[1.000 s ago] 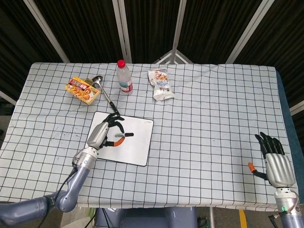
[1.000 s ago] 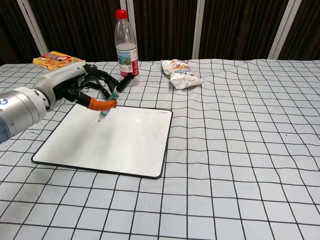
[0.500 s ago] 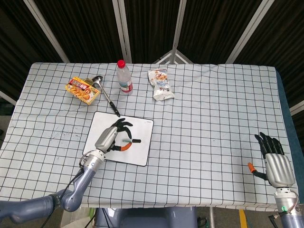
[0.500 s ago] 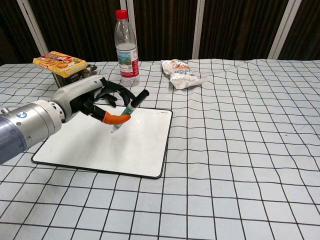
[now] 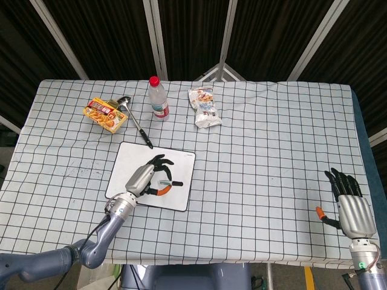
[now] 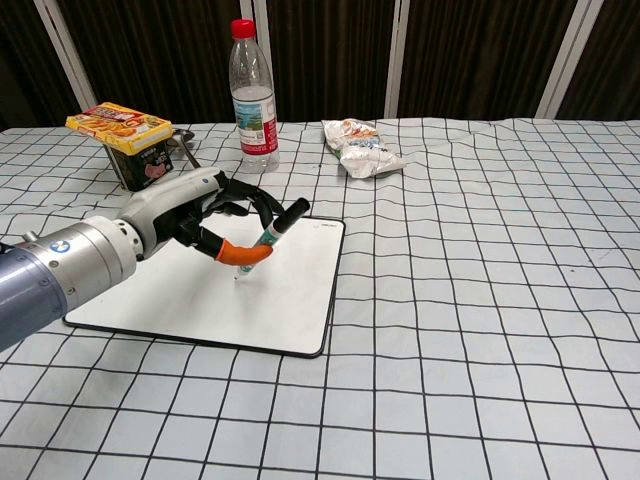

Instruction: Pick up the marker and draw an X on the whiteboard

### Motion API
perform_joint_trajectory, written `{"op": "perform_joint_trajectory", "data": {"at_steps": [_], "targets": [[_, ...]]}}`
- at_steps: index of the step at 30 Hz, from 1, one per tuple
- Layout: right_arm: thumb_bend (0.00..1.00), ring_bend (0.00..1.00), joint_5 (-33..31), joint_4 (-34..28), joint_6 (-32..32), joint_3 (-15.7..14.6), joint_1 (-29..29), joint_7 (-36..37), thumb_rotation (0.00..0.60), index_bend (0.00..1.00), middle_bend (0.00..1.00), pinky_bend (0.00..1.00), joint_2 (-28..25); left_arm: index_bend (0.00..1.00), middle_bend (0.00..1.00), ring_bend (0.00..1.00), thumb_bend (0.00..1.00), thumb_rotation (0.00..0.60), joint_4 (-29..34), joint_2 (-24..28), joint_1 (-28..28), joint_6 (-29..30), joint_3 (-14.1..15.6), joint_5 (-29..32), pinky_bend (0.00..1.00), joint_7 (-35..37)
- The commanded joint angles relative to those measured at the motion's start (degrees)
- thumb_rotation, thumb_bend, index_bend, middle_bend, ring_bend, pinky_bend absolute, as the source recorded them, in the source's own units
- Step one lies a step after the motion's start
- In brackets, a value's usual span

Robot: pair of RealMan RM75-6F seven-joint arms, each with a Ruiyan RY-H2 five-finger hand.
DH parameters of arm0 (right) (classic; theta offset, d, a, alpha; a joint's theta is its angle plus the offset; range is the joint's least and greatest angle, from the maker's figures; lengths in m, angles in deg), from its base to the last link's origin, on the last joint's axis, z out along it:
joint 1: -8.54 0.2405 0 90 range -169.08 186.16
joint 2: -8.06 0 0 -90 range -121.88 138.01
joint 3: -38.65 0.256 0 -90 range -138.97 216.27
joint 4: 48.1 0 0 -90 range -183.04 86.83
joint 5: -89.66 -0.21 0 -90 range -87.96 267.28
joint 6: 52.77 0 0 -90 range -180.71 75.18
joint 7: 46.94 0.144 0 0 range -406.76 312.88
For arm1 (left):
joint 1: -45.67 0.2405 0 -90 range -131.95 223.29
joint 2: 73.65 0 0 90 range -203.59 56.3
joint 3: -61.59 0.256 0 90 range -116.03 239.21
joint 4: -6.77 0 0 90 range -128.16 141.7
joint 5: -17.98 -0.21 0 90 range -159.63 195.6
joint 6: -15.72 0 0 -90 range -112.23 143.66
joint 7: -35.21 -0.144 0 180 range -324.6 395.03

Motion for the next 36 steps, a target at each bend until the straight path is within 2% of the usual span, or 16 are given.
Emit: {"op": "perform_joint_trajectory", "data": {"at_steps": [1, 11, 21, 29, 36], "targets": [[0.31, 0.00, -0.02, 0.02, 0.04, 0.01, 0.03, -0.05, 0.600, 0.00, 0.00, 0.00, 0.01, 0.68, 0.21, 0.06, 0.53, 0.600, -0.91, -0.52, -0.32, -0.09, 0.01, -0.48, 0.11, 0.98], [0.31, 0.00, -0.20, -0.07, 0.22, -0.03, 0.03, 0.15, 0.600, 0.00, 0.00, 0.00, 0.00, 0.69, 0.22, 0.06, 0.53, 0.600, -3.63, -0.66, -0.75, -0.04, 0.83, -2.38, 0.11, 3.14], [0.31, 0.00, -1.02, -0.68, 0.75, 0.06, 0.04, 0.49, 0.600, 0.00, 0.00, 0.00, -0.06, 0.69, 0.22, 0.06, 0.53, 0.600, -10.41, -0.18, -0.58, -0.28, 1.40, -2.82, 0.11, 5.54], [0.31, 0.00, -1.16, -0.89, 0.95, 0.05, 0.11, 0.27, 0.600, 0.00, 0.00, 0.00, -0.11, 0.69, 0.22, 0.06, 0.53, 0.600, -16.54, 1.48, -1.10, 1.37, 0.02, -3.79, 0.11, 7.80], [0.31, 0.00, -1.25, -1.00, 0.97, 0.07, 0.10, 0.34, 0.600, 0.00, 0.00, 0.00, -0.16, 0.69, 0.22, 0.06, 0.53, 0.600, -15.53, 3.19, -1.74, 3.53, -2.80, -3.58, 0.11, 10.08]]}}
